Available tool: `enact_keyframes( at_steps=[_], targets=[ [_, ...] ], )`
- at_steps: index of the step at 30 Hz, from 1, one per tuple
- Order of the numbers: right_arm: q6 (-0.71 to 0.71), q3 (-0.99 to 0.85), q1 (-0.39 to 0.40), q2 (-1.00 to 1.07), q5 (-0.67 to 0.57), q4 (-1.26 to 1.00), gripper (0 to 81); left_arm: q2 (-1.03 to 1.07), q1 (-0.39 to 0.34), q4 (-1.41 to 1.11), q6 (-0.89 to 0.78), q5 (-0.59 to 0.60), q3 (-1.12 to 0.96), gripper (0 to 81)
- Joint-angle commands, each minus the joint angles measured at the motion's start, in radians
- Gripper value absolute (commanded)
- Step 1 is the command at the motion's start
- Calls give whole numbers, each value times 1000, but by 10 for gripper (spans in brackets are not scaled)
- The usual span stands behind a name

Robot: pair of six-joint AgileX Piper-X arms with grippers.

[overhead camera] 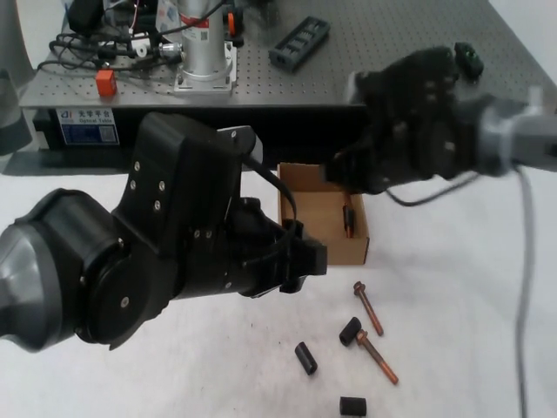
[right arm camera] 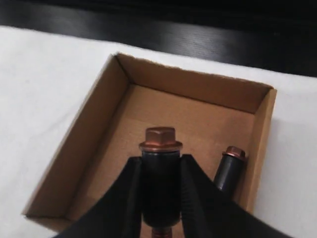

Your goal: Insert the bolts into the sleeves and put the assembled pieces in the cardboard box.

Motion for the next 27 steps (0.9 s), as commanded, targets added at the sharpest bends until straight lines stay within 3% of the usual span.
enact_keyframes(
  at_steps=[1,6,8,10,13,14,20,27],
  targets=[
    [-24,-96,5,75,19,57,58,-12,2,1,10,-15,-3,384],
    [-24,-143,10,155,19,103,50,-12,2,10,7,-15,-3,384],
    [-24,-143,10,159,15,103,1,-12,2,22,7,-15,-3,384],
    [-24,-143,10,159,10,97,115,-12,2,23,7,-15,-1,384],
    [-22,-163,8,150,-9,108,349,-12,2,23,7,-17,0,384],
    [-17,-167,8,144,-14,119,377,-12,2,23,7,-17,0,384],
    [-41,-138,-1,-55,-56,272,293,-12,2,23,7,-17,0,384],
    [-83,121,18,-298,19,447,291,-12,2,23,11,-33,0,384]
  ],
)
